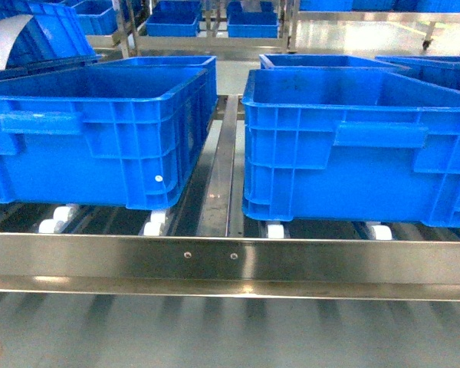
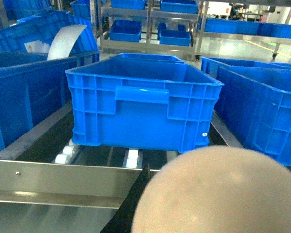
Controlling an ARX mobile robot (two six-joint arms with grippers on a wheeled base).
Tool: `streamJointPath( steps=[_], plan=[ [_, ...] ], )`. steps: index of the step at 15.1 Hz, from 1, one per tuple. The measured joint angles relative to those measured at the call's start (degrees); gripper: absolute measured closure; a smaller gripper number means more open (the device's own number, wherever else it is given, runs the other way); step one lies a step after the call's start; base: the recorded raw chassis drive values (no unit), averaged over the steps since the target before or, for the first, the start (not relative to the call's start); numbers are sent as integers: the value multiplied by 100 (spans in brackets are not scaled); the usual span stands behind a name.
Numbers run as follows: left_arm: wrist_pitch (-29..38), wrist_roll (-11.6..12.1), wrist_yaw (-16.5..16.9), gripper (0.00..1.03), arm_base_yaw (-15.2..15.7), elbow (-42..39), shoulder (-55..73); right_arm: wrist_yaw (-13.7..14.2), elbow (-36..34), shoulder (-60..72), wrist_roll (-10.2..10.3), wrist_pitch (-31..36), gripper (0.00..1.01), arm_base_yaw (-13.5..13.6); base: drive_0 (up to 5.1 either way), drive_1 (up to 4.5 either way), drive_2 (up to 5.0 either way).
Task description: Place part in tray to right shelf
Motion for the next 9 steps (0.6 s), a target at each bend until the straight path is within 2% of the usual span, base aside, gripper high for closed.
streamJointPath(
  steps=[7,8,9],
  plan=[
    [-26,-2,2,91,0,0,0,2,0,0,0,0,97,0,0,0,0],
    [-26,-2,2,91,0,0,0,0,0,0,0,0,85,0,0,0,0],
    [-26,-2,2,91,0,0,0,0,0,0,0,0,57,0,0,0,0]
  ],
)
